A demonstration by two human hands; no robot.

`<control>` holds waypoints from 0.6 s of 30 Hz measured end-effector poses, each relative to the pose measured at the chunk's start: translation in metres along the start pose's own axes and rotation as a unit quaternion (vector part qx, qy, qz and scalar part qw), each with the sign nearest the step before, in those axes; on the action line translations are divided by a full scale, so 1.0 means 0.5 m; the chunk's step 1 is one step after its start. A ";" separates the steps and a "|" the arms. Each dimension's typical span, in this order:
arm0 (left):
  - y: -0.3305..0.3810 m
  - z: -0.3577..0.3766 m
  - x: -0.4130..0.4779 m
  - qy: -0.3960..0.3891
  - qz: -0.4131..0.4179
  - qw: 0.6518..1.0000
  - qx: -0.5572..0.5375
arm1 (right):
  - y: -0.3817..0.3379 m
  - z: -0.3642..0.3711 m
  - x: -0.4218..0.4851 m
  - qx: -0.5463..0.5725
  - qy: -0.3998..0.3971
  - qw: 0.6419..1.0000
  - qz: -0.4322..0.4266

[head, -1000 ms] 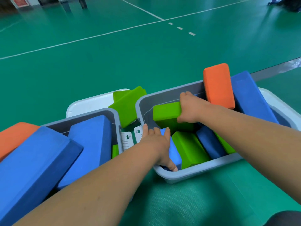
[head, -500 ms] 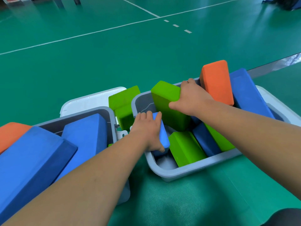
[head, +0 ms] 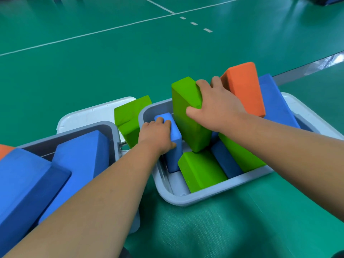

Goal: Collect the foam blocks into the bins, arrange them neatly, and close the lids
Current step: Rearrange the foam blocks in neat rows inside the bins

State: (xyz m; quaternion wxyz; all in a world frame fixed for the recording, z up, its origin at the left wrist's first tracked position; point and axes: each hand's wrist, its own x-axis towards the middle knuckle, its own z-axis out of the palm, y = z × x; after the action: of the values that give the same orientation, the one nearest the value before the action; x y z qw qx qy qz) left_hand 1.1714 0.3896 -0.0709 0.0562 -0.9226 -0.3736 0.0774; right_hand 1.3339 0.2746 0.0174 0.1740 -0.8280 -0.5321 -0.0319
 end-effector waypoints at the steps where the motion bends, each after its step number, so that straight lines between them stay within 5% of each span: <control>1: 0.003 0.001 0.000 -0.005 -0.002 1.000 -0.002 | -0.002 -0.003 -0.001 -0.005 0.005 1.000 -0.002; 18: 0.021 -0.026 -0.041 0.006 -0.037 0.997 0.069 | -0.004 -0.045 -0.011 -0.041 0.000 0.998 0.039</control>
State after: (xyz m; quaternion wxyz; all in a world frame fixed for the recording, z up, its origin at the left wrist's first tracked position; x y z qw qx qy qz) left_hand 1.1665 0.3674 -0.0578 0.1248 -0.9024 -0.4013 0.0952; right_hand 1.3327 0.2636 0.0376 0.1414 -0.8546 -0.4974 -0.0467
